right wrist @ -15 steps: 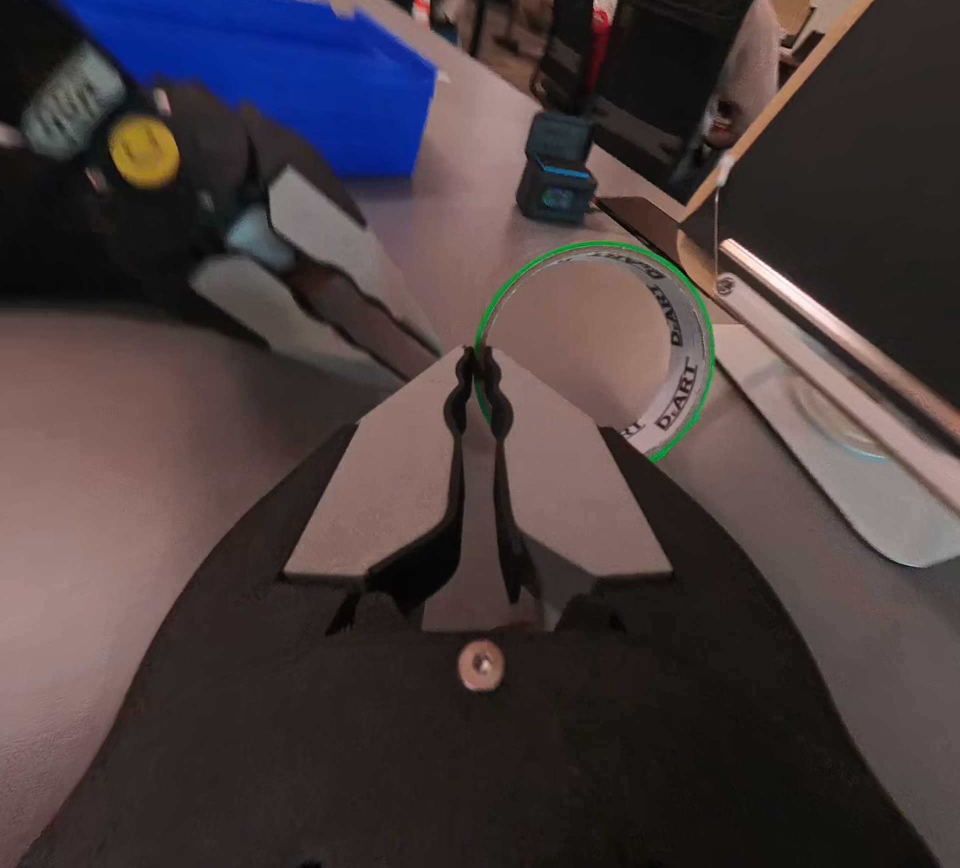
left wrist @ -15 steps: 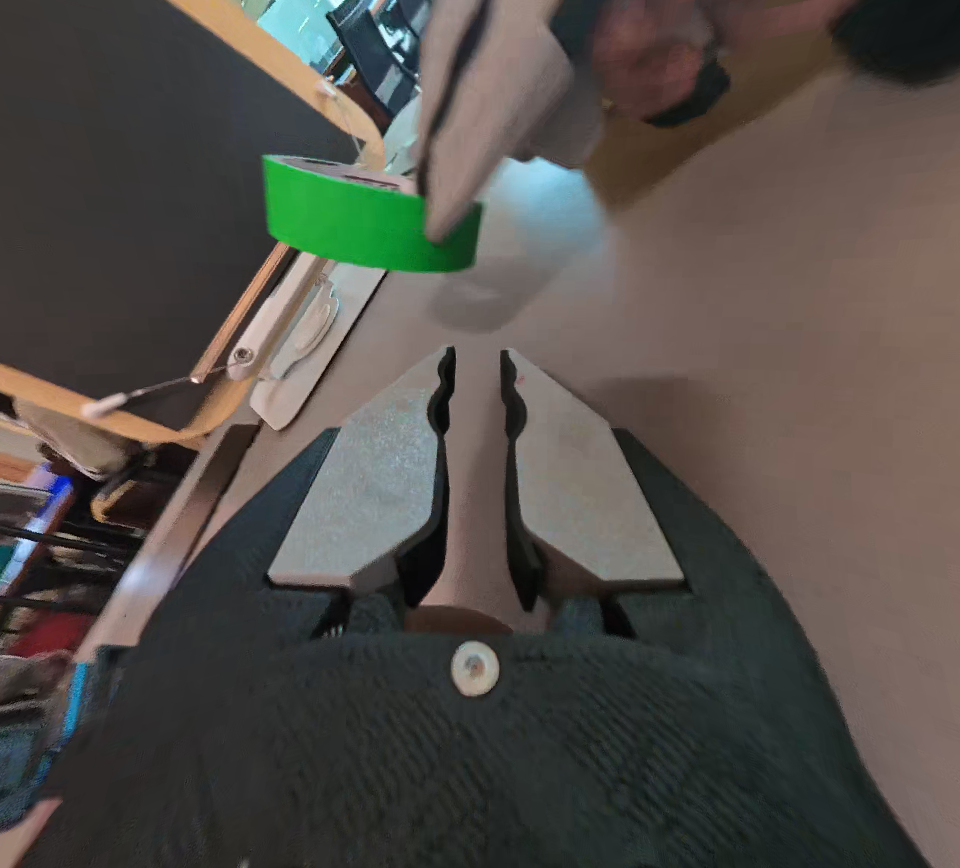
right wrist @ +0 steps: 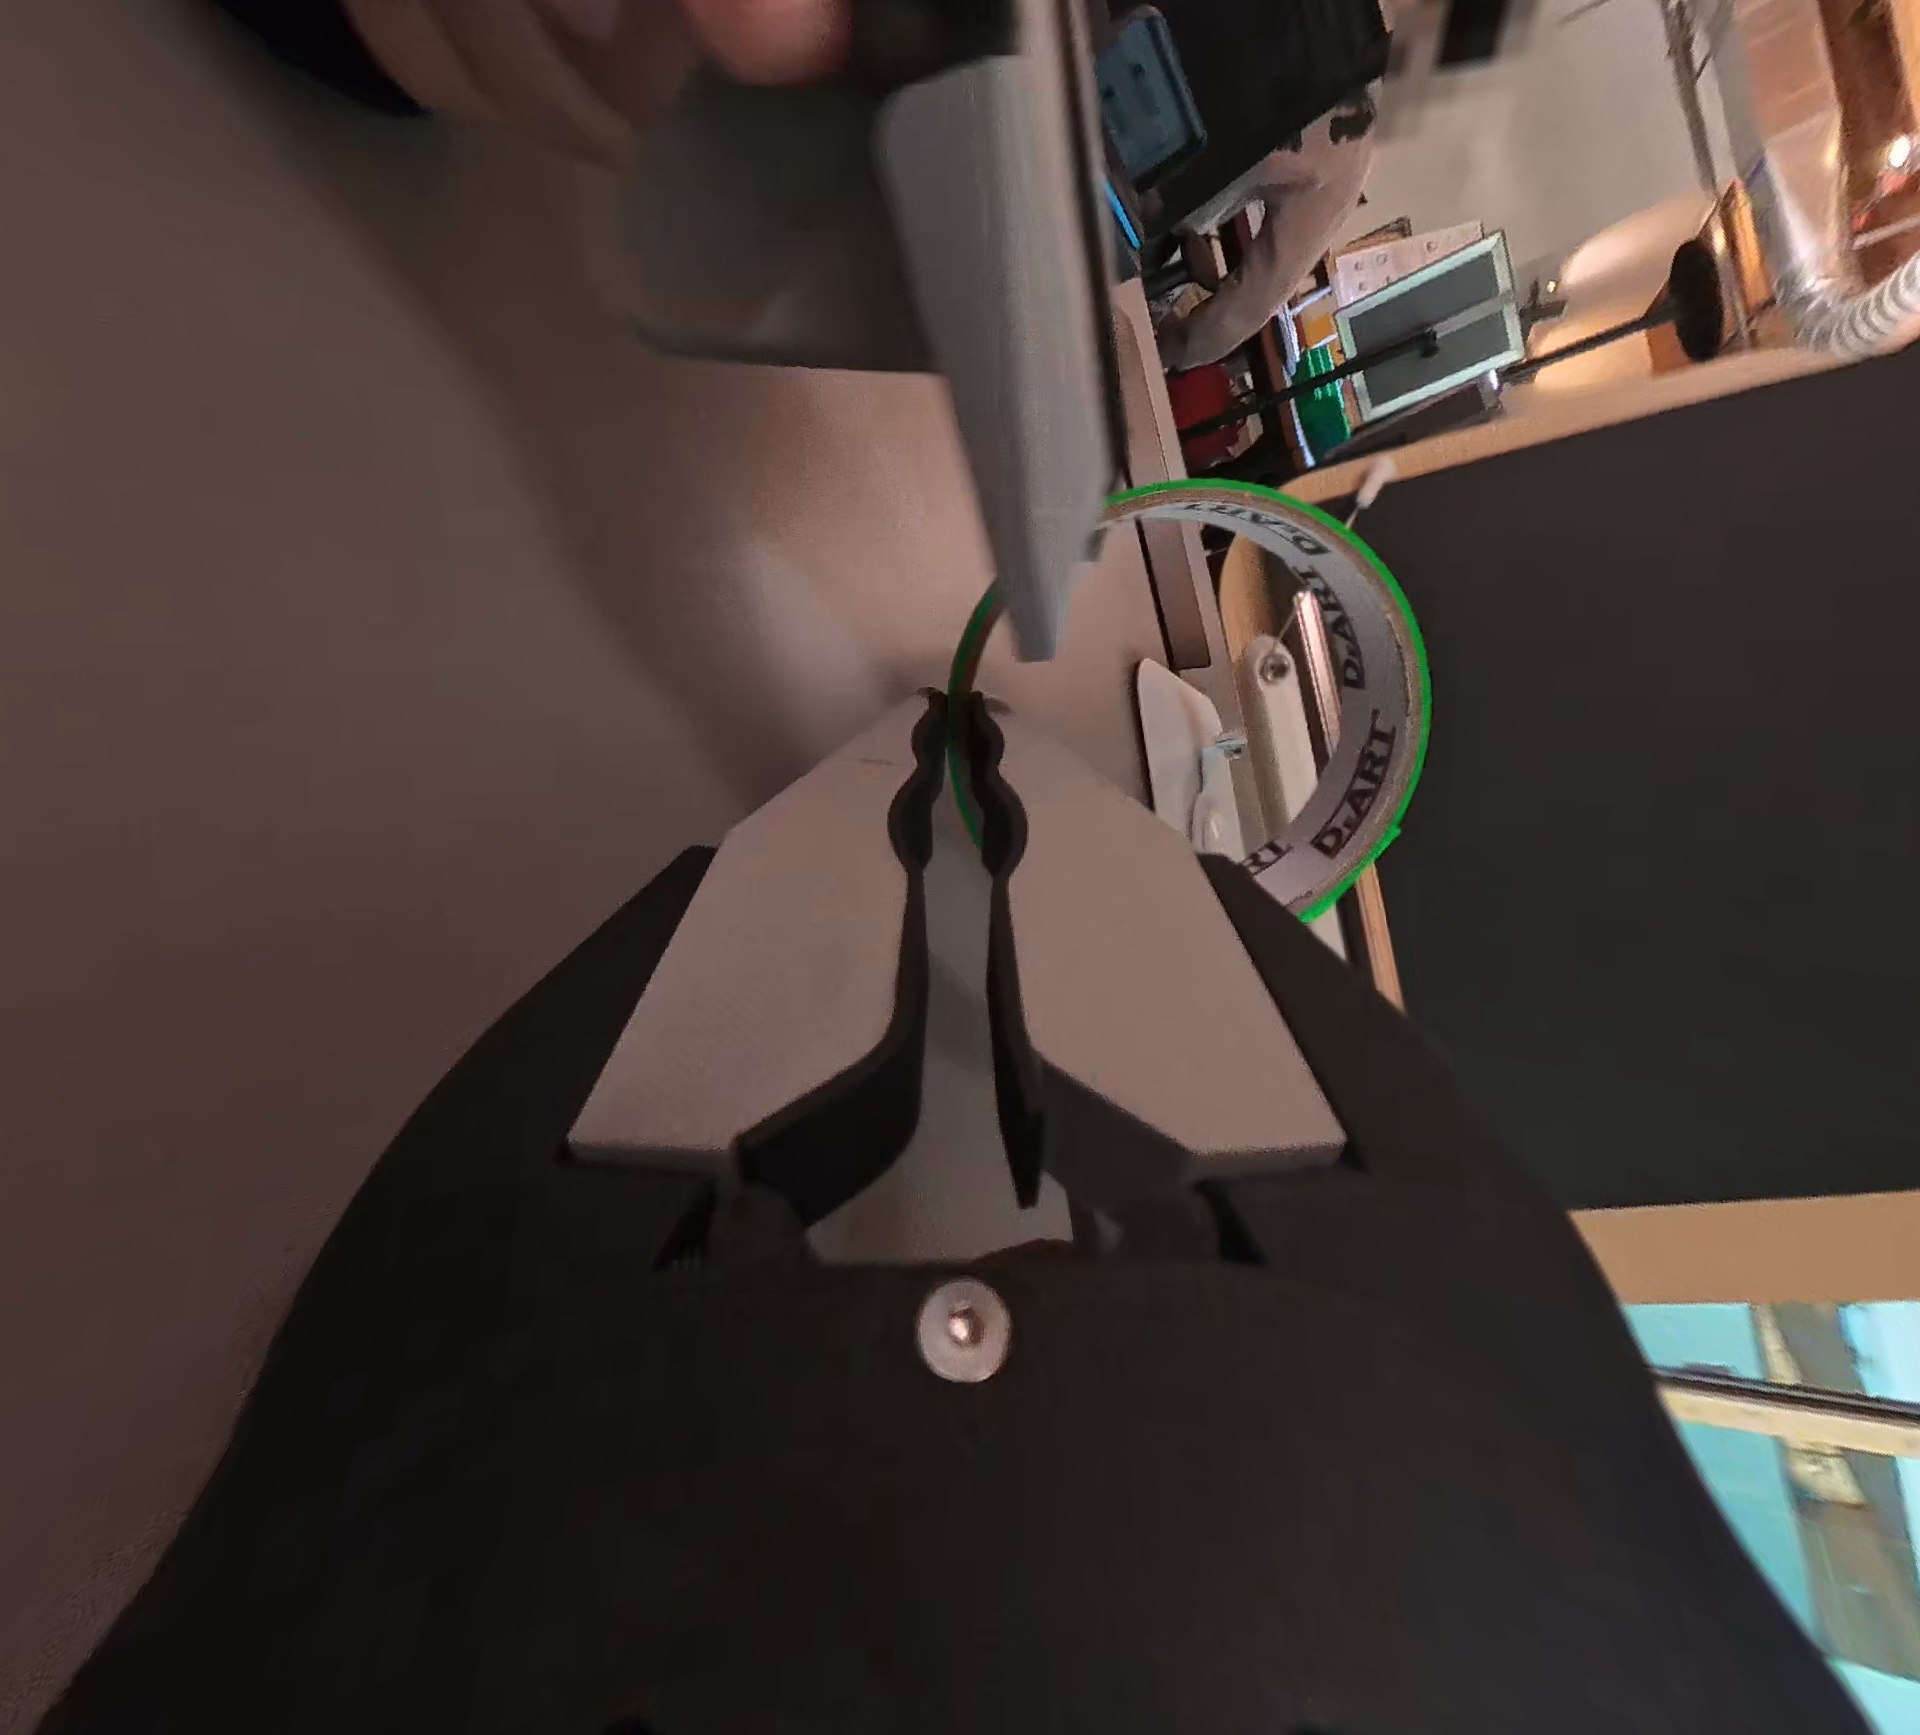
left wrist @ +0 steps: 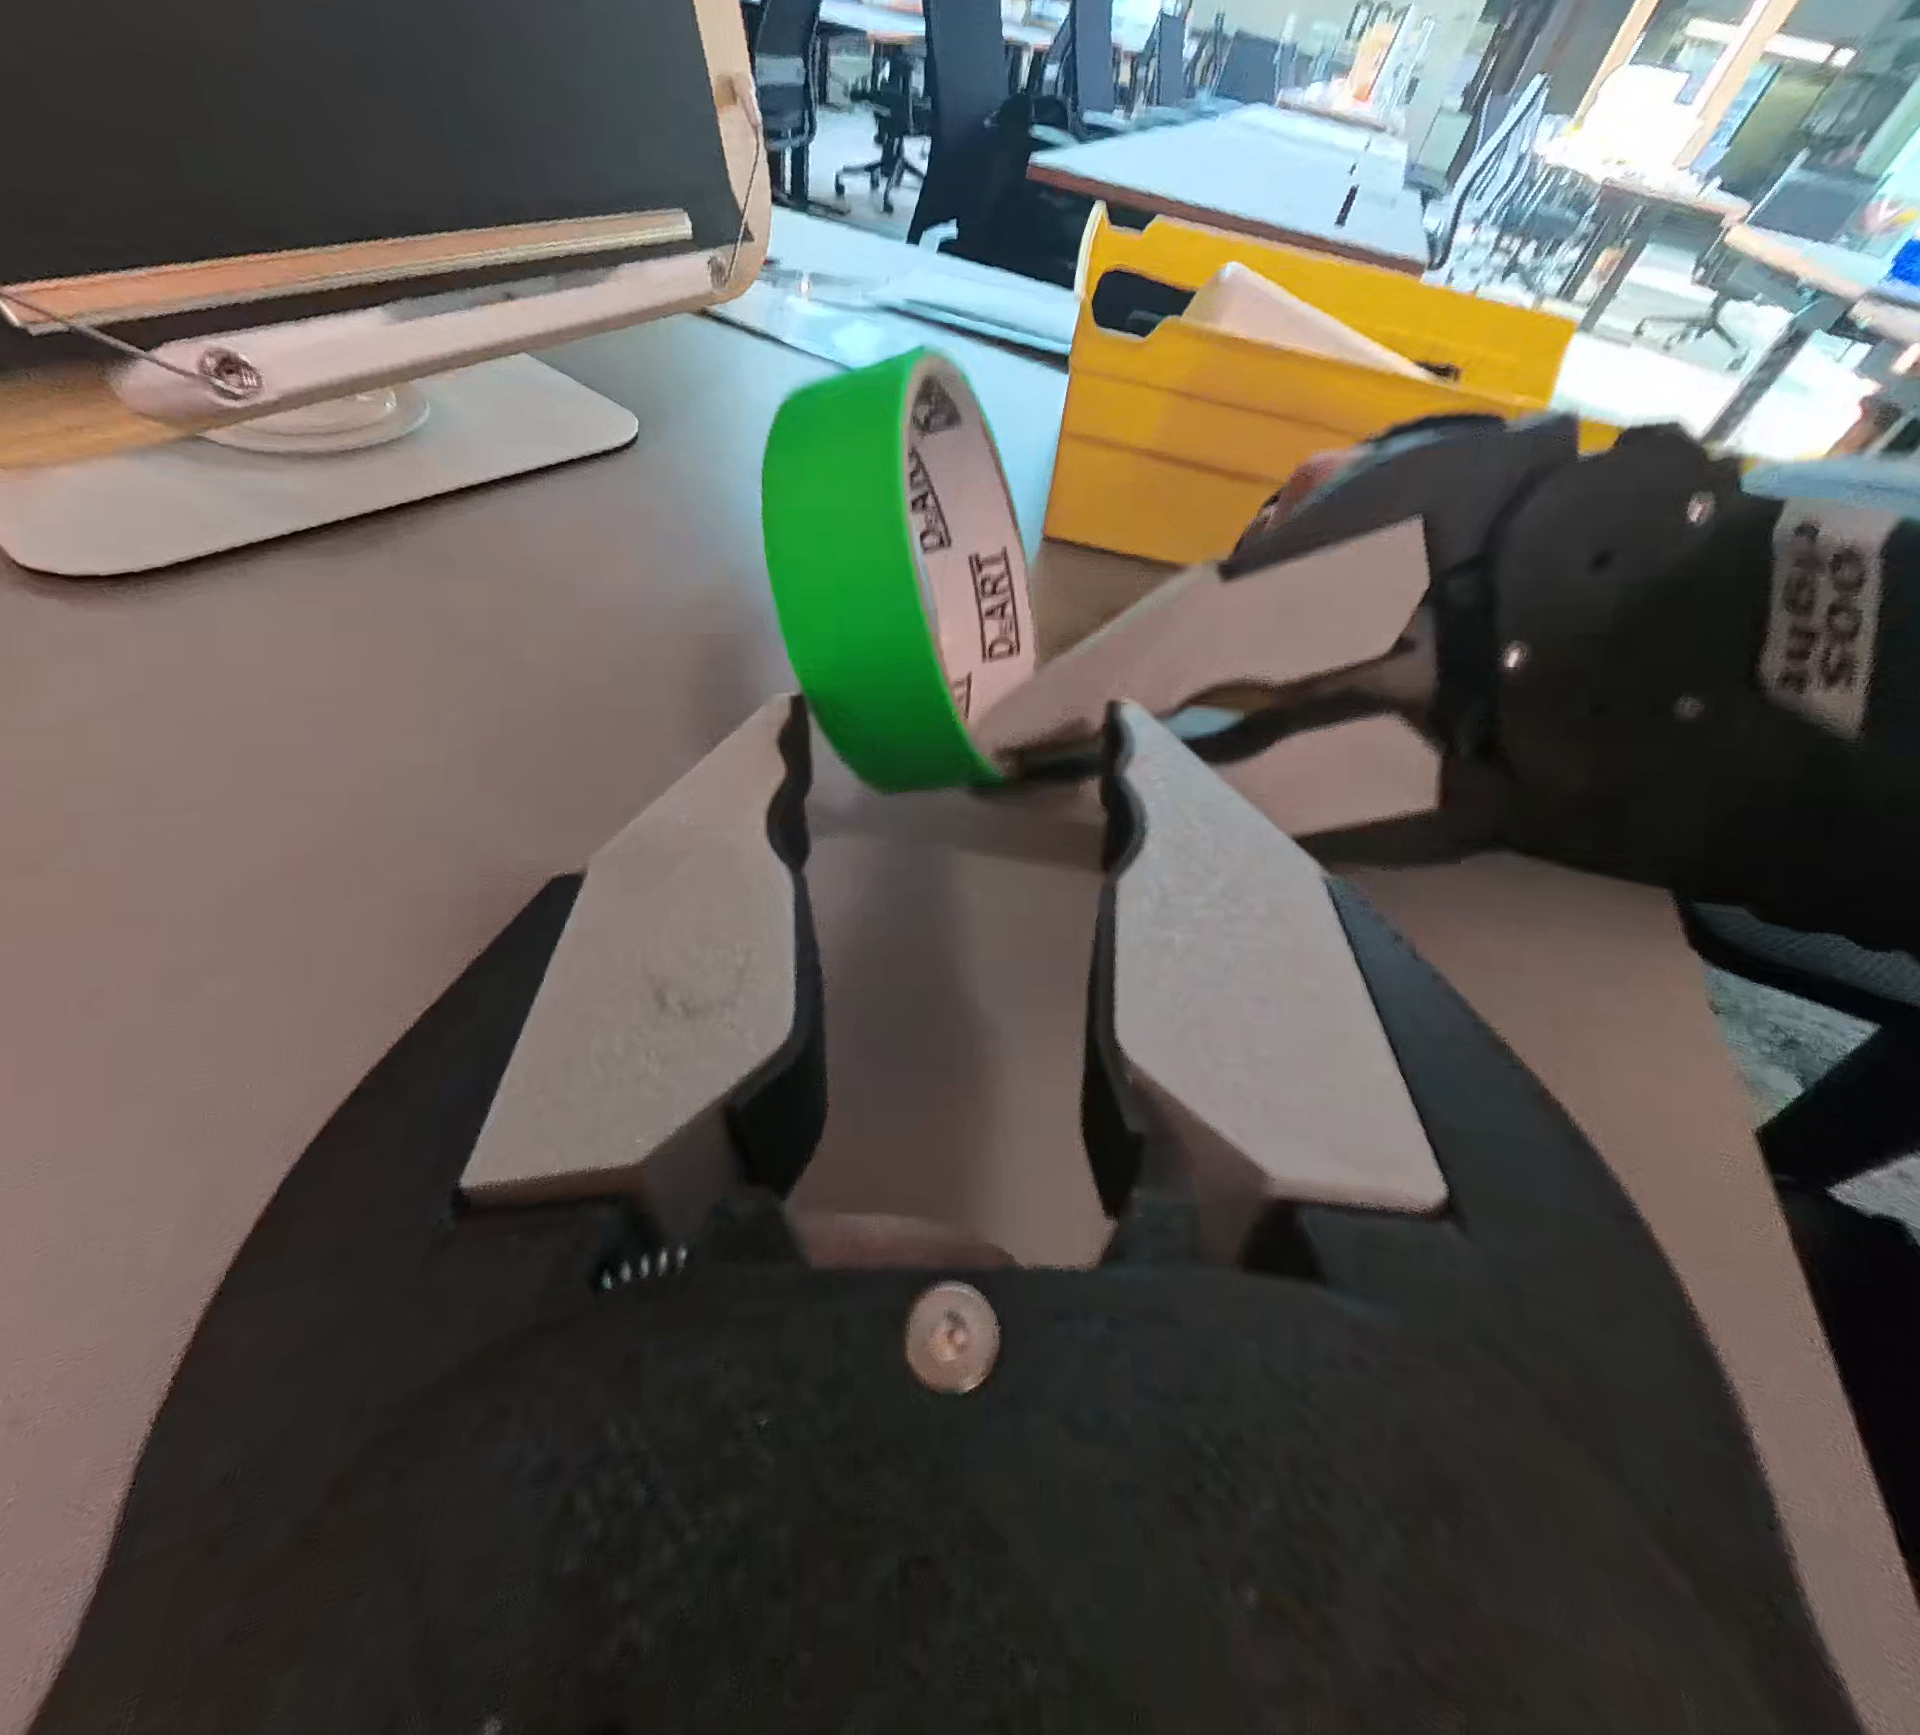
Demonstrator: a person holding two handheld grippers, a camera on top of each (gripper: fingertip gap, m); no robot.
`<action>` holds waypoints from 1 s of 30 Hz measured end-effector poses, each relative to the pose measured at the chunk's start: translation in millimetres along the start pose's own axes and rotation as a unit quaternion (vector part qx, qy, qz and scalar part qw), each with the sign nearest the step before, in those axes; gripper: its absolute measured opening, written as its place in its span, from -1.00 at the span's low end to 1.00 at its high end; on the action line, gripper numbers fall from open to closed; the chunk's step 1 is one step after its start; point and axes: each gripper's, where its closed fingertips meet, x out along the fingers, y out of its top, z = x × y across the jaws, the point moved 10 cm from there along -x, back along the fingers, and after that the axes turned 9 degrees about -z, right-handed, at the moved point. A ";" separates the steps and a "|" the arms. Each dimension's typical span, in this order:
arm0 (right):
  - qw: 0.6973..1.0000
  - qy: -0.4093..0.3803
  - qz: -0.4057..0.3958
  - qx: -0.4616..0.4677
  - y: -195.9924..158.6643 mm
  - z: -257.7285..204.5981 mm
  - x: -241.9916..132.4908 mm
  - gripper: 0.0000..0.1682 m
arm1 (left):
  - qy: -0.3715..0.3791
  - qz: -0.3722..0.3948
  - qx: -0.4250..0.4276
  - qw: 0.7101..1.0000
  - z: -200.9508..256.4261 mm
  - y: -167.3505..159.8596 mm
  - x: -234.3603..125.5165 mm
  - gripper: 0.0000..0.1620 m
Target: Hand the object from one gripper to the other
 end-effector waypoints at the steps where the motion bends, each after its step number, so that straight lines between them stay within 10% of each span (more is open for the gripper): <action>1: 1.000 -0.009 -0.001 -0.014 2.0 -2.9 0.6 -1.00 | 0.001 0.010 -0.005 1.000 -0.3 1.2 -1.6 -0.39; 8: 0.991 0.077 0.049 0.099 0.8 0.1 -1.0 -0.97 | 0.004 0.012 0.031 0.999 -1.5 4.8 -7.1 -0.69; 15: 0.900 0.212 0.142 0.352 -26.7 36.6 -3.8 -0.75 | 0.178 0.079 0.209 0.958 3.3 16.1 -28.4 -0.70; 30: 0.762 0.311 0.326 0.465 -40.8 62.6 -22.1 -0.37 | -0.061 0.218 0.101 0.969 6.1 27.7 -59.5 -0.69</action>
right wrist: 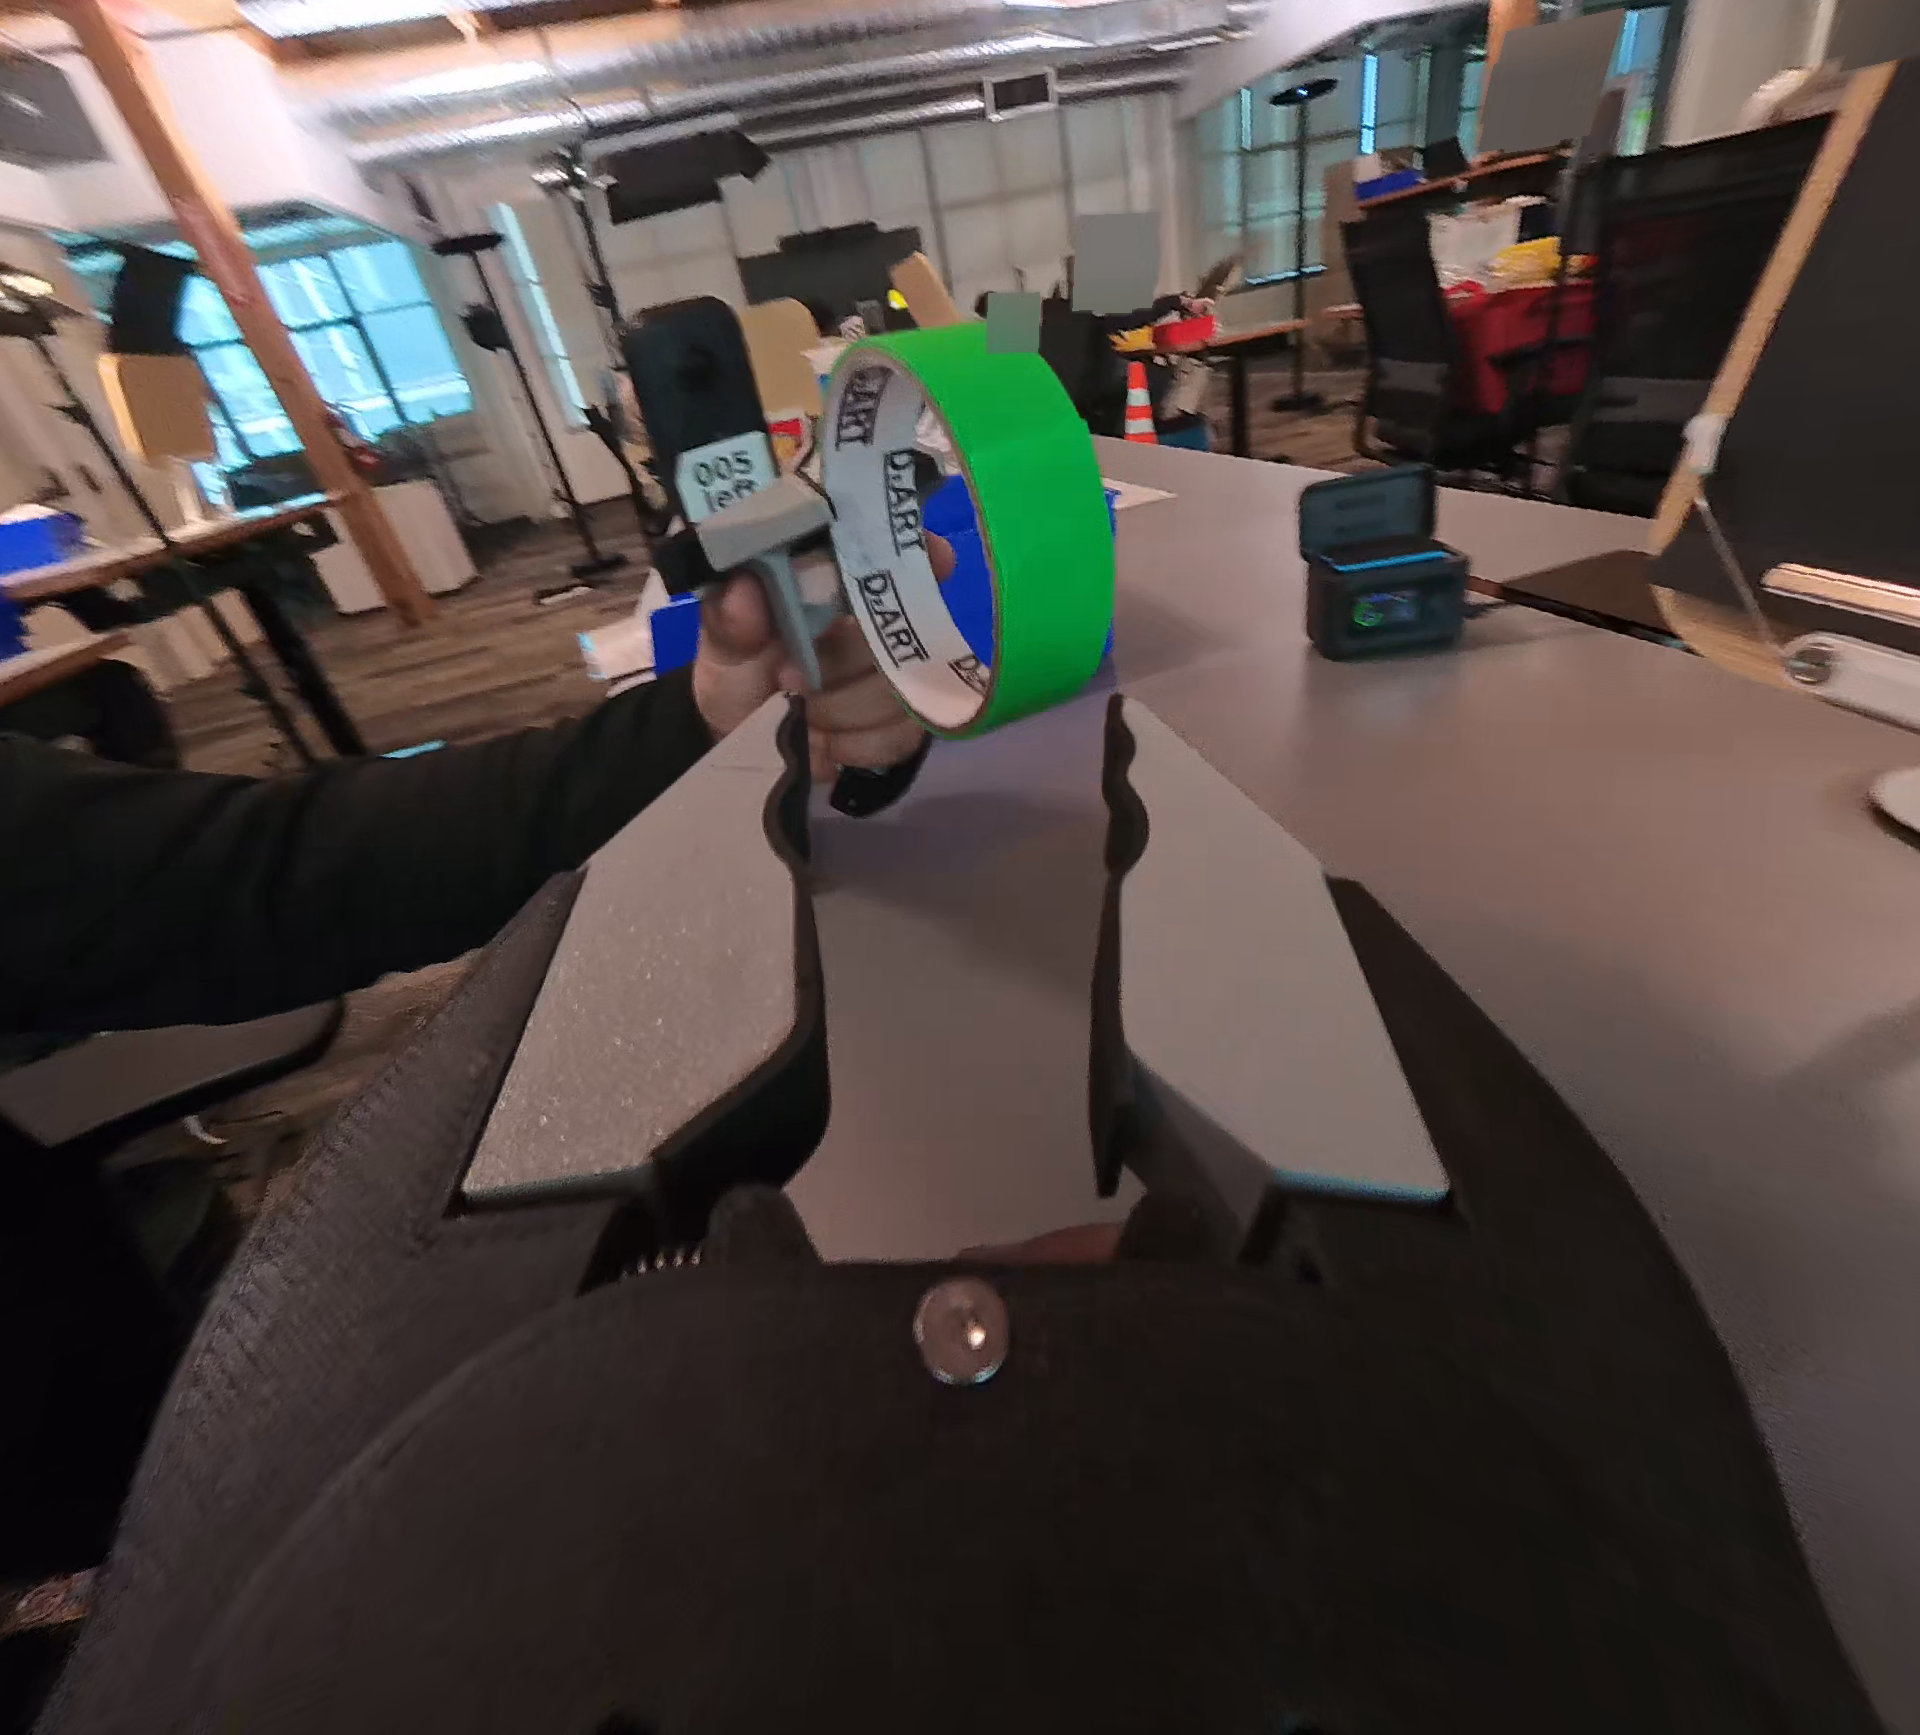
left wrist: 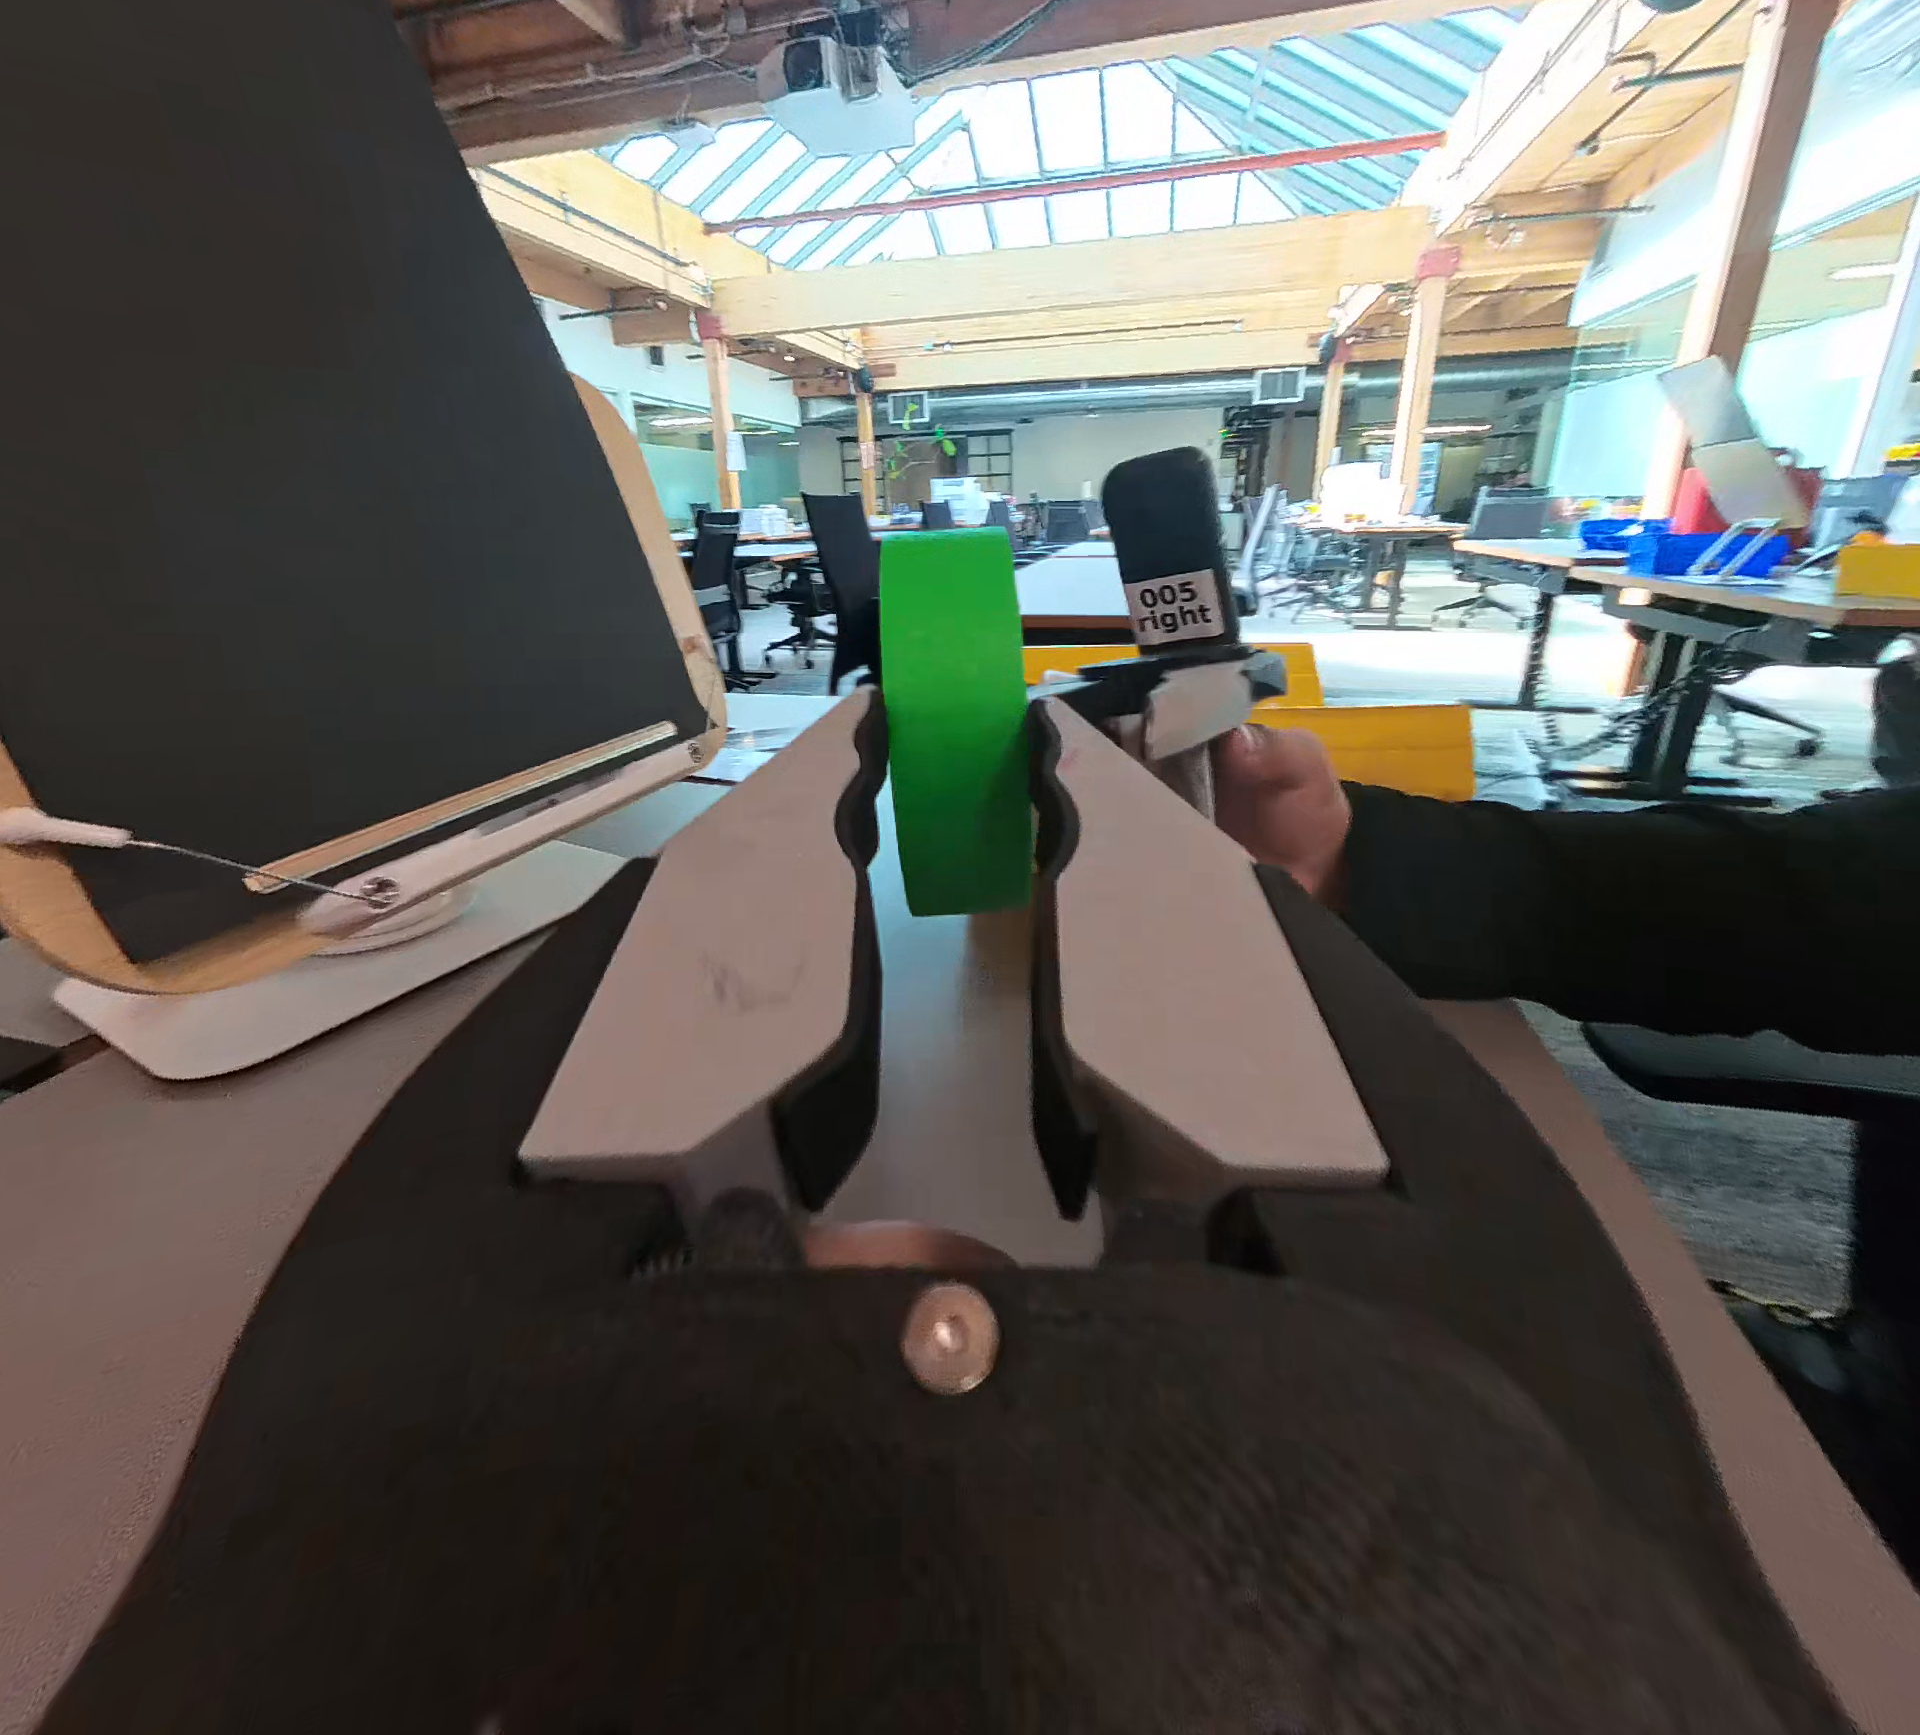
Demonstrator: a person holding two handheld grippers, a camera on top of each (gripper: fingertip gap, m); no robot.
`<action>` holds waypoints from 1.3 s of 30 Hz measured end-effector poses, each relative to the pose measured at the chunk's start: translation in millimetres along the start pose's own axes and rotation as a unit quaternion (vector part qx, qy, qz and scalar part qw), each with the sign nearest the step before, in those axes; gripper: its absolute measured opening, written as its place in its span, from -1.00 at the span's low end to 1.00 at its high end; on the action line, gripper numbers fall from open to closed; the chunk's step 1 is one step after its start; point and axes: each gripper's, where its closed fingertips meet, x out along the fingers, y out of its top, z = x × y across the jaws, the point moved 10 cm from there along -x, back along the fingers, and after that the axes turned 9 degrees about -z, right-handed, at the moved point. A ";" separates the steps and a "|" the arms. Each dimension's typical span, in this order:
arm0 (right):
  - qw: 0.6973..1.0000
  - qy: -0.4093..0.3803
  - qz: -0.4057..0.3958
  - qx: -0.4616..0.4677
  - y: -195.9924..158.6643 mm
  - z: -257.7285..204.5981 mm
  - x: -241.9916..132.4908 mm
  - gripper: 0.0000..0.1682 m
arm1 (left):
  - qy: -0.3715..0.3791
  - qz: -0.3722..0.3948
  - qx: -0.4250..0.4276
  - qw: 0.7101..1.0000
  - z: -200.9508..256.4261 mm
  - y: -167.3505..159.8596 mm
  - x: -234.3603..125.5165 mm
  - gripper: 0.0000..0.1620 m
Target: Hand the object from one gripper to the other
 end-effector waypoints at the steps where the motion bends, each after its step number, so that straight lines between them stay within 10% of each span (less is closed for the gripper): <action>1: 1.000 0.006 0.003 0.003 0.1 -0.5 0.7 -0.41 | -0.019 0.000 -0.011 1.000 0.9 -1.1 1.5 -0.69; 14: 0.996 0.077 0.037 0.017 4.8 -3.5 -3.6 -0.72 | -0.101 0.001 -0.063 0.993 8.8 -5.1 9.9 -0.69; 21: 0.992 -0.092 0.009 -0.083 7.7 -0.4 -10.4 -0.73 | 0.030 -0.108 -0.040 0.993 -2.8 -22.4 18.9 -0.69; 30: 0.833 -0.352 -0.152 -0.399 -12.6 -22.2 20.2 -0.72 | -0.081 -0.103 -0.201 0.971 -5.9 -35.6 25.8 -0.63; 39: 0.759 -0.417 -0.145 -0.478 -12.4 -38.9 31.5 -0.73 | -0.098 -0.089 -0.279 0.951 -10.7 -38.6 28.3 -0.51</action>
